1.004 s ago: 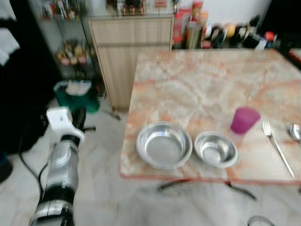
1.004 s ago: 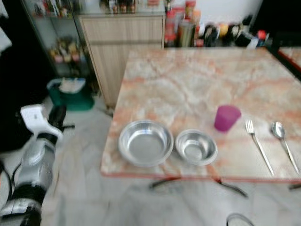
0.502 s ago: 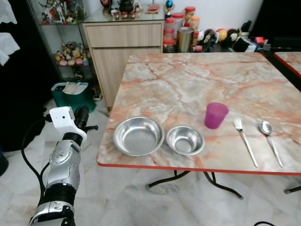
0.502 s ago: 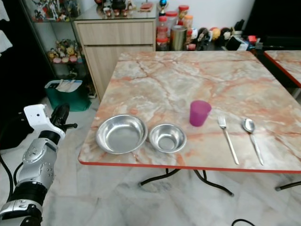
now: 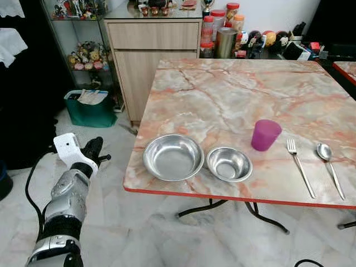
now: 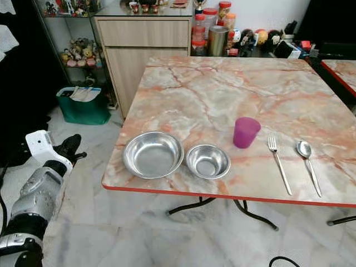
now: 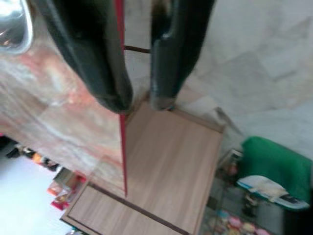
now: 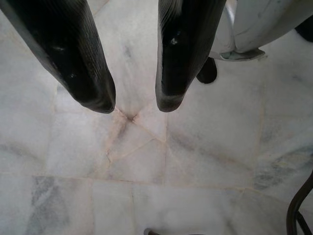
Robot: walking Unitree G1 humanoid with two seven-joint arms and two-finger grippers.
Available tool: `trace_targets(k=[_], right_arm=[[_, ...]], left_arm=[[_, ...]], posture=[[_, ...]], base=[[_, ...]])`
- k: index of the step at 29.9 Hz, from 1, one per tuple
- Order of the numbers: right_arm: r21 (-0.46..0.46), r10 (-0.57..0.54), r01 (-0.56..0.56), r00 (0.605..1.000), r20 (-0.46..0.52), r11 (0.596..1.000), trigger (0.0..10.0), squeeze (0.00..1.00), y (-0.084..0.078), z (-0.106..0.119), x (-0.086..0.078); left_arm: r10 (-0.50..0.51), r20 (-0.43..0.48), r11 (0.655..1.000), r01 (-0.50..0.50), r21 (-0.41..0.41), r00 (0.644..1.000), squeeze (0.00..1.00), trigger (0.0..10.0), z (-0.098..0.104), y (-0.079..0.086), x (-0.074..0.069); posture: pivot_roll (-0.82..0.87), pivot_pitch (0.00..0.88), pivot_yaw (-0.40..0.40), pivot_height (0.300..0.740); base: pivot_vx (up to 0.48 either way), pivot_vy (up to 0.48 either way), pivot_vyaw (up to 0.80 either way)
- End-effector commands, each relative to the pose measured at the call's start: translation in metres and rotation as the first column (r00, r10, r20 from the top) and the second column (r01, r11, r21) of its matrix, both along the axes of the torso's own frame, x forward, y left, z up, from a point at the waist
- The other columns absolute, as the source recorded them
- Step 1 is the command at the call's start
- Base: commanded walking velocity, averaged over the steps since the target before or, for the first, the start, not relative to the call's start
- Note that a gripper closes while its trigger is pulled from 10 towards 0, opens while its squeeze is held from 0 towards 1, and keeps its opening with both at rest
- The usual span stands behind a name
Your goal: Setting the table
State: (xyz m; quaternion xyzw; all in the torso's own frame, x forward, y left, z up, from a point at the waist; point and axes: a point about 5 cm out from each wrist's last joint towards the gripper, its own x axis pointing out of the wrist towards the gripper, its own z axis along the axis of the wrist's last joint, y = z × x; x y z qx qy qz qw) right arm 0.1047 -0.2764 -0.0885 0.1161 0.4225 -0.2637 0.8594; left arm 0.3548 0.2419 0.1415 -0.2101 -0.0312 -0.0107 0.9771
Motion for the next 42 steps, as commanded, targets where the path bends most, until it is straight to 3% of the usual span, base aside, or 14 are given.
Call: trace_targets(k=[1, 4, 12, 17, 18, 19, 27, 28, 29, 33, 34, 42], right_arm=[[-0.001, -0.008, 0.008, 1.000, -0.011, 1.000, 10.0, 0.00, 0.000, -0.001, -0.003], [0.000, -0.007, 0.007, 1.000, -0.014, 1.000, 10.0, 0.00, 0.000, -0.001, -0.003], [0.001, -0.006, 0.006, 1.000, -0.016, 1.000, 10.0, 0.00, 0.000, -0.001, -0.004], [0.000, -0.009, 0.009, 1.000, -0.016, 1.000, 10.0, 0.00, 0.001, -0.002, -0.005], [0.000, -0.009, 0.009, 1.000, -0.016, 1.000, 10.0, 0.00, 0.001, -0.002, -0.005], [0.001, -0.010, 0.010, 1.000, -0.015, 1.000, 10.0, 0.00, 0.001, -0.002, -0.005], [-0.001, -0.015, 0.015, 1.000, -0.015, 1.000, 10.0, 0.00, 0.000, -0.001, -0.005], [-0.001, -0.018, 0.018, 1.000, -0.015, 1.000, 10.0, 0.00, 0.000, -0.001, -0.005], [-0.001, -0.020, 0.020, 1.000, -0.014, 1.000, 10.0, 0.00, 0.000, -0.001, -0.005], [-0.001, -0.020, 0.020, 1.000, -0.015, 1.000, 10.0, 0.00, 0.000, -0.001, -0.005], [-0.002, -0.019, 0.019, 1.000, -0.015, 1.000, 10.0, 0.00, 0.000, -0.001, -0.005], [-0.001, -0.022, 0.022, 1.000, -0.012, 1.000, 10.0, 0.00, 0.001, -0.001, -0.004]], left_arm=[[-0.023, 0.018, 0.999, 0.023, -0.030, 1.000, 1.00, 10.0, 0.007, 0.000, 0.002], [-0.093, 0.005, 0.991, 0.093, -0.101, 0.996, 1.00, 10.0, 0.009, -0.007, 0.001], [-0.248, -0.055, 0.965, 0.242, -0.102, 0.967, 1.00, 10.0, 0.005, -0.027, -0.002], [-0.274, -0.121, 0.961, 0.266, -0.077, 0.954, 1.00, 10.0, 0.002, -0.030, -0.002], [-0.285, -0.129, 0.958, 0.282, -0.046, 0.950, 0.15, 10.0, 0.001, -0.032, -0.002], [-0.300, -0.125, 0.954, 0.298, -0.035, 0.946, 0.00, 10.0, 0.001, -0.033, -0.003], [-0.314, -0.172, 0.949, 0.310, -0.051, 0.934, 0.02, 10.0, -0.006, -0.039, -0.004], [-0.314, -0.170, 0.949, 0.311, -0.046, 0.934, 0.89, 10.0, -0.006, -0.041, -0.003], [-0.320, -0.175, 0.947, 0.317, -0.046, 0.931, 1.00, 10.0, -0.007, -0.044, -0.003], [-0.319, -0.202, 0.948, 0.315, -0.050, 0.926, 1.00, 10.0, -0.009, -0.048, -0.002], [-0.325, -0.211, 0.946, 0.320, -0.057, 0.922, 0.00, 10.0, -0.010, -0.050, -0.002], [-0.376, -0.225, 0.926, 0.369, -0.074, 0.899, 0.00, 10.0, -0.010, -0.065, -0.002]], posture=[[0.10, 0.118, 0.005, 0.740], [0.11, 0.117, 0.005, 0.740], [0.10, 0.111, 0.009, 0.740], [0.10, 0.098, 0.009, 0.740], [0.10, 0.097, 0.009, 0.740], [0.10, 0.096, 0.008, 0.740], [0.10, 0.098, 0.007, 0.740], [0.10, 0.099, 0.007, 0.740], [0.10, 0.100, 0.006, 0.740], [0.10, 0.106, 0.006, 0.740], [0.10, 0.109, 0.007, 0.740], [0.09, 0.117, 0.010, 0.740]], base=[[0.000, 0.000, 0.00], [0.000, 0.000, 0.00], [0.000, 0.000, 0.00], [0.000, 0.000, 0.00], [0.000, 0.000, 0.00], [0.000, 0.000, 0.00], [0.000, 0.000, 0.00], [0.000, 0.000, 0.00], [0.000, 0.000, 0.00], [0.000, 0.000, 0.00], [0.000, 0.000, 0.00], [0.000, 0.000, 0.00]])
